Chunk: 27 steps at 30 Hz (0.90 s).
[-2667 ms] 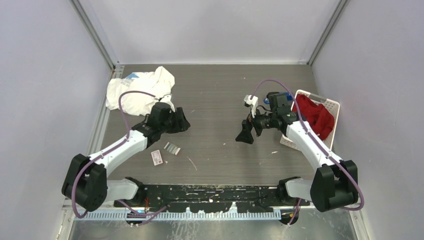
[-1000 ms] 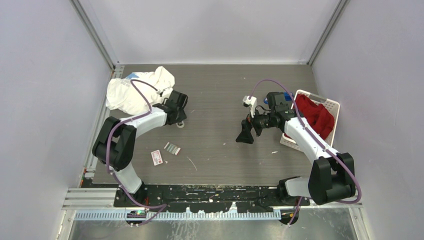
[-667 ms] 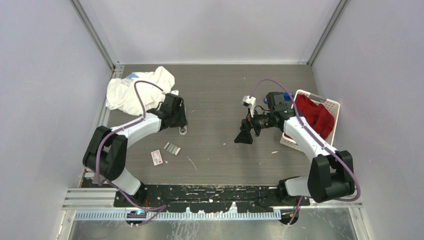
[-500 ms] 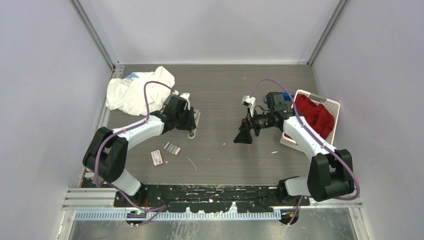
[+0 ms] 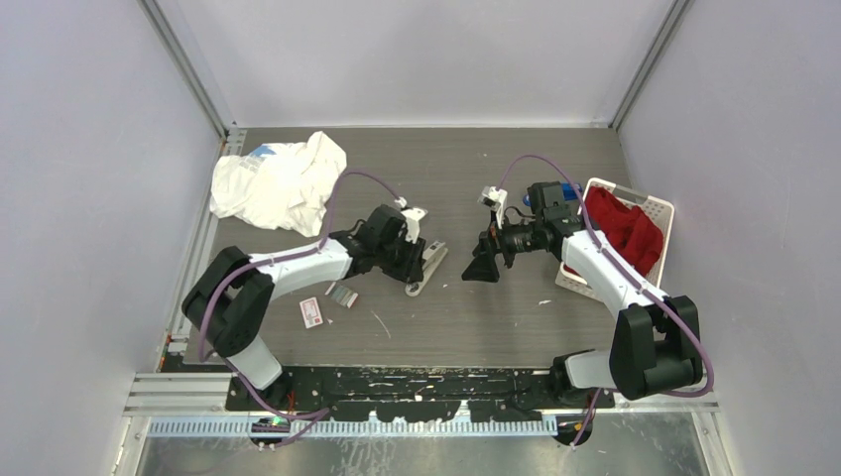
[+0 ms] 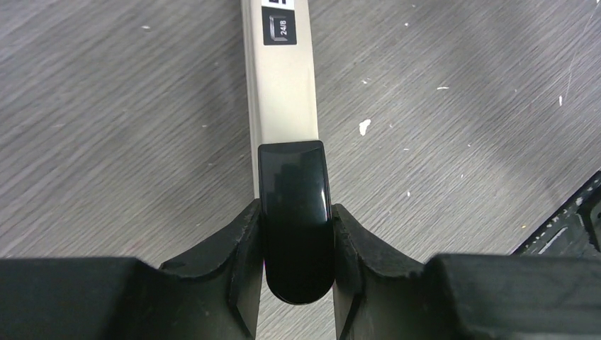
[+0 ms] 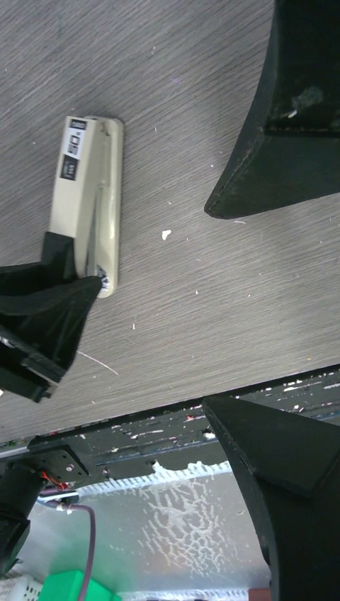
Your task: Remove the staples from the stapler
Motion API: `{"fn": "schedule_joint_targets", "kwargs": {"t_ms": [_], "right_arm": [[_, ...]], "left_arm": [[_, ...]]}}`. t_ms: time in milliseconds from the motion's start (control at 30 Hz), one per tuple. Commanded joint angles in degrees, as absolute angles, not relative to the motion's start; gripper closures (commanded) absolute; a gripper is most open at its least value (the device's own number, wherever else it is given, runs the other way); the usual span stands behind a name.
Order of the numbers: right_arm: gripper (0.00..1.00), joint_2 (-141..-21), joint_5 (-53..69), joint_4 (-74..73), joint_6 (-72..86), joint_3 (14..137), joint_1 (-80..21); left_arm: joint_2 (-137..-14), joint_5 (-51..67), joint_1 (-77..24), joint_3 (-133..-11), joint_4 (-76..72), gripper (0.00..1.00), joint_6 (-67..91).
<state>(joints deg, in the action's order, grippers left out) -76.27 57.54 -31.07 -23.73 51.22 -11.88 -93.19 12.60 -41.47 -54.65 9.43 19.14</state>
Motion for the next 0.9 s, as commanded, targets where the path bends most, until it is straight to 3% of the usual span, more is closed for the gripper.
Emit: {"fn": "schedule_joint_targets", "kwargs": {"t_ms": [0, 167, 333, 500, 667, 867], "right_arm": [[0.0, -75.5, 57.4, -28.3, -22.0, 52.0, -11.8], [0.0, -76.0, 54.6, -26.5, -19.5, 51.6, -11.8], [0.0, -76.5, 52.3, -25.1, -17.5, 51.3, -11.6], [0.0, -76.4, 52.0, -24.1, -16.0, 51.0, -10.8], [0.0, -76.2, 52.7, -23.7, -15.2, 50.7, -10.0], [0.0, -76.0, 54.8, -23.7, -14.8, 50.7, -9.8]], "left_arm": [[-95.0, 9.4, -45.3, -58.4, 8.7, 1.0, 17.5], [-96.1, 4.0, -49.0, -59.8, 9.3, 0.99, 18.4], [-96.3, 2.2, -50.8, -59.9, 8.4, 0.7, 21.0], [-95.1, 3.2, -50.8, -58.5, 6.3, 0.54, 22.7], [-91.8, 4.0, -50.8, -55.7, 3.5, 0.45, 23.8], [-84.2, 4.1, -50.9, -50.1, 0.9, 0.43, 25.2]]}}
